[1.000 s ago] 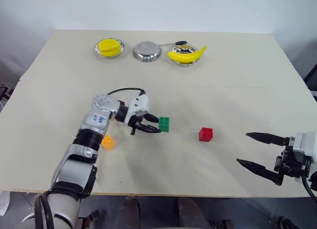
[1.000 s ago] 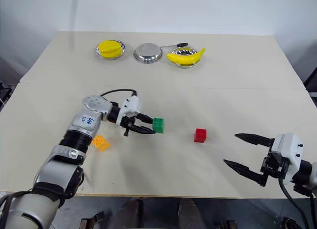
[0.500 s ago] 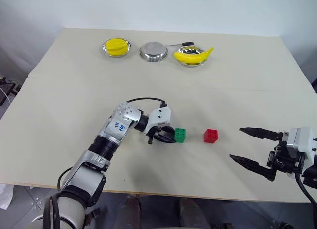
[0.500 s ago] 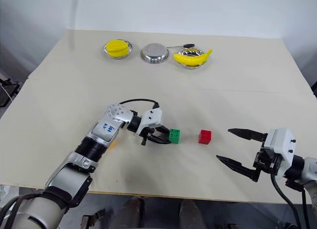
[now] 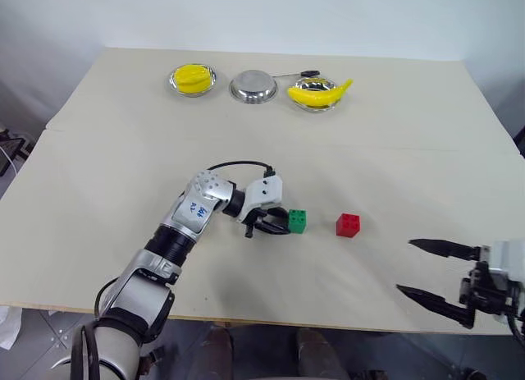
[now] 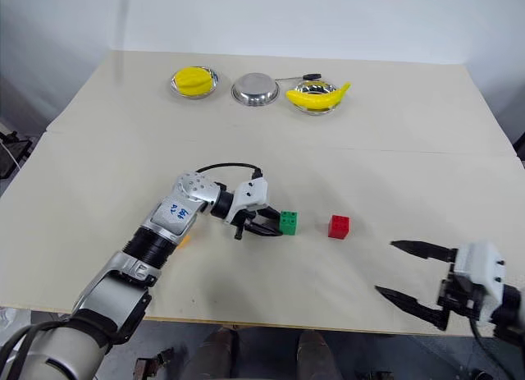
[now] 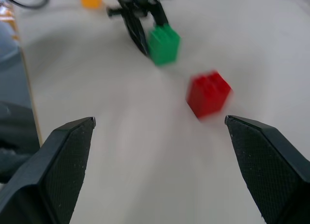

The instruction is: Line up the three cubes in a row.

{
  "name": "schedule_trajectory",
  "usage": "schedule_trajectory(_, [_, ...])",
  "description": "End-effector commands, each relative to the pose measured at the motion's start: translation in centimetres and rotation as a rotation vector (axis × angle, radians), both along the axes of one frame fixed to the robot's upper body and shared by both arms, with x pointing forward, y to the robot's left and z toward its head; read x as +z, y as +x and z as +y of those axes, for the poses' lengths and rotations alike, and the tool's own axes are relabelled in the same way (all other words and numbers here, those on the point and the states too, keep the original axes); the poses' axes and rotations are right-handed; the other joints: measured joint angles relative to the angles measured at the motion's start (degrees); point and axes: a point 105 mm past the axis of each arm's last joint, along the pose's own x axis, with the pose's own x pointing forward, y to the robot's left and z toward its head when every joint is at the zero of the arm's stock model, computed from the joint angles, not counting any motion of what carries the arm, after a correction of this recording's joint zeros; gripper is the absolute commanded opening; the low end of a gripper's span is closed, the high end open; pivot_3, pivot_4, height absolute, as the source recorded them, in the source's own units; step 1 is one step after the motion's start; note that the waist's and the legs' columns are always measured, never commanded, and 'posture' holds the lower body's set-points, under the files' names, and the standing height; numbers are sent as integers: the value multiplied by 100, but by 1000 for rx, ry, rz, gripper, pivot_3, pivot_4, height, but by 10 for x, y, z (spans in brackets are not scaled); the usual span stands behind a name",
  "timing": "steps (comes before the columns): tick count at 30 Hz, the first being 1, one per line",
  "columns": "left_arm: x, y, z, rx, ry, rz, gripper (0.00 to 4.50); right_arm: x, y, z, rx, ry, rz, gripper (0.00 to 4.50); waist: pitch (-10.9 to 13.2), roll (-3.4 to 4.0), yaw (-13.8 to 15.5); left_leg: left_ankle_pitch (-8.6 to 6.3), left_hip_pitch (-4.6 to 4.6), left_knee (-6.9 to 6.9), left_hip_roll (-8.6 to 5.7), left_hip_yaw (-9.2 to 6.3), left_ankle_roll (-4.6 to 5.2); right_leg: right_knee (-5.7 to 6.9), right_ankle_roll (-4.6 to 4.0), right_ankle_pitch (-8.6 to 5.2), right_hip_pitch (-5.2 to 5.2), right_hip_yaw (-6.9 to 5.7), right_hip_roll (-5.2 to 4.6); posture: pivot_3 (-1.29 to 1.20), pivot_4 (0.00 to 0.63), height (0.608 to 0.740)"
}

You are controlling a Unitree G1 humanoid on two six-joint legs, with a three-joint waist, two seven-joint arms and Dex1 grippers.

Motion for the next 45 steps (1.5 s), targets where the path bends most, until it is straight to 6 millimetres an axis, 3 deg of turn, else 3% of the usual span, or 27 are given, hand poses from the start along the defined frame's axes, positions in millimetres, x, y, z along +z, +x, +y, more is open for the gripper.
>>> schedule_trajectory(1, [6,-2,1,2,-29,3,2975,6,0,-6,-2,-13,-17,4500,0,1,-12,0,1,-1,0,0,0,0,0,0,0,0,0,0,150,740])
schedule_trajectory(6, [36,-7,0,-89,-166,-43,4481,14,9,4,35,8,-42,4500,2,4,-4,1,0,1,0,2,-2,1,0,0,-1,4,0,0,150,740])
schedule_trajectory(13, [102,-1,48,-200,-370,-165,4481,22,22,17,105,47,-33,4500,3,5,-7,2,-3,0,0,3,-3,-3,0,0,-5,2,-1,0,150,740])
schedule_trajectory(16, [122,3,82,-173,-443,-198,4481,26,30,20,118,63,-19,4500,3,6,-25,1,-2,0,0,3,-3,-2,0,0,-5,2,-1,0,150,740])
schedule_trajectory(18, [128,18,126,10,-451,-286,4481,32,39,22,112,87,-30,4500,3,6,-85,1,0,-2,1,2,-2,-1,0,0,-6,1,0,0,150,740])
schedule_trajectory(22, [115,22,198,297,-416,-252,4481,39,49,29,144,88,-88,4500,4,5,-168,1,-4,-10,1,2,-1,-1,0,0,-15,1,-2,0,150,740])
schedule_trajectory(23, [105,16,224,399,-406,-235,4481,41,51,35,169,91,-110,4500,4,6,-176,1,-5,-10,1,1,-1,-1,0,0,-17,0,-2,0,150,740])
schedule_trajectory(26, [85,-9,273,568,-390,-197,4481,43,53,47,229,101,-131,4500,4,7,-291,1,-5,-26,7,5,-1,2,-3,-1,-28,1,-4,0,150,740])
schedule_trajectory(30, [64,-44,305,681,-359,-136,4481,44,51,58,298,97,-134,4500,5,7,-281,2,-7,-28,16,1,-3,19,-17,-8,-38,-17,-5,0,150,740])
schedule_trajectory(35, [43,-86,331,821,-334,-87,4481,49,50,71,367,108,-151,4500,5,8,-213,-3,-6,-25,23,-10,5,32,-23,-10,-35,-31,-5,0,150,740])
schedule_trajectory(38, [30,-107,333,850,-308,-57,4481,51,50,75,387,125,-152,4500,5,8,-194,-5,-2,-31,25,-8,10,34,-28,-12,-35,-32,-4,0,150,740])
schedule_trajectory(41, [25,-114,322,839,-312,-50,4481,51,53,75,382,133,-147,4500,5,8,-125,-5,-2,-36,26,-9,10,31,-30,-12,-35,-34,-4,0,150,740])
schedule_trajectory(45, [15,-113,267,728,-335,-42,4481,45,51,74,396,115,-123,4500,4,7,-100,-6,-3,-39,25,-10,9,18,-31,-11,-28,-40,-8,0,150,740])
